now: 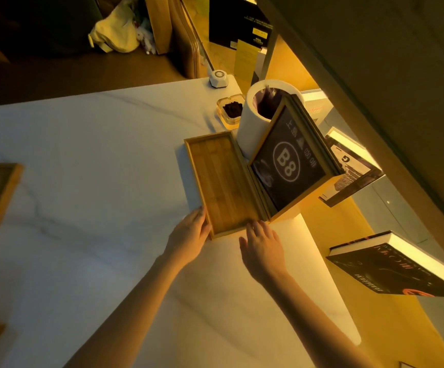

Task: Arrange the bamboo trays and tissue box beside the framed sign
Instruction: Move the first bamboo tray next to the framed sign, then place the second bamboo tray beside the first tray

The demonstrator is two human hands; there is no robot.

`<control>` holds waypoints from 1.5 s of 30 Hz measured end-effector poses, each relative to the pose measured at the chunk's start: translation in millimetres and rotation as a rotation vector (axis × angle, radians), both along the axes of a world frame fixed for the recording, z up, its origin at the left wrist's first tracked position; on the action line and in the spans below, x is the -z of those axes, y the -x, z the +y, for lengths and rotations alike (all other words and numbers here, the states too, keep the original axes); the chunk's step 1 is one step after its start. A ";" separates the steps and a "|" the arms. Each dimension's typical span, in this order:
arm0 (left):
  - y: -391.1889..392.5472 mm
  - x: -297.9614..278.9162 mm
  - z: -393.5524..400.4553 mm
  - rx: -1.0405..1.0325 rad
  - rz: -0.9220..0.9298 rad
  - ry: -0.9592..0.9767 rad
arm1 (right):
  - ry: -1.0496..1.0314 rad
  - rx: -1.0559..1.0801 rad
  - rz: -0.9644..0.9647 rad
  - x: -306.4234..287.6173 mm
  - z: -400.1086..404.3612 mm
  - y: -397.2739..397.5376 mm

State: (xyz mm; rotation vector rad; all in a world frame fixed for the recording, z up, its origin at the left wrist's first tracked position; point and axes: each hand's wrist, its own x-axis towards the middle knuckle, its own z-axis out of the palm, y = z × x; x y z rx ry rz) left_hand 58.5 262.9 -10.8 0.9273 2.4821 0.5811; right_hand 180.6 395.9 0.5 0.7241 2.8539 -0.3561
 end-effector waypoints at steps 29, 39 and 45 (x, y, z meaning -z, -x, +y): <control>139.8 -103.3 -373.0 -0.461 0.431 -0.055 | 0.224 -0.409 0.486 -86.5 -303.4 210.3; 169.2 -27.2 -478.8 -0.544 0.227 0.229 | 0.365 -0.485 -0.009 4.6 -380.4 225.6; 169.0 -11.3 -488.6 -0.893 -0.017 -0.067 | 0.450 -0.479 -0.196 16.1 -408.3 220.7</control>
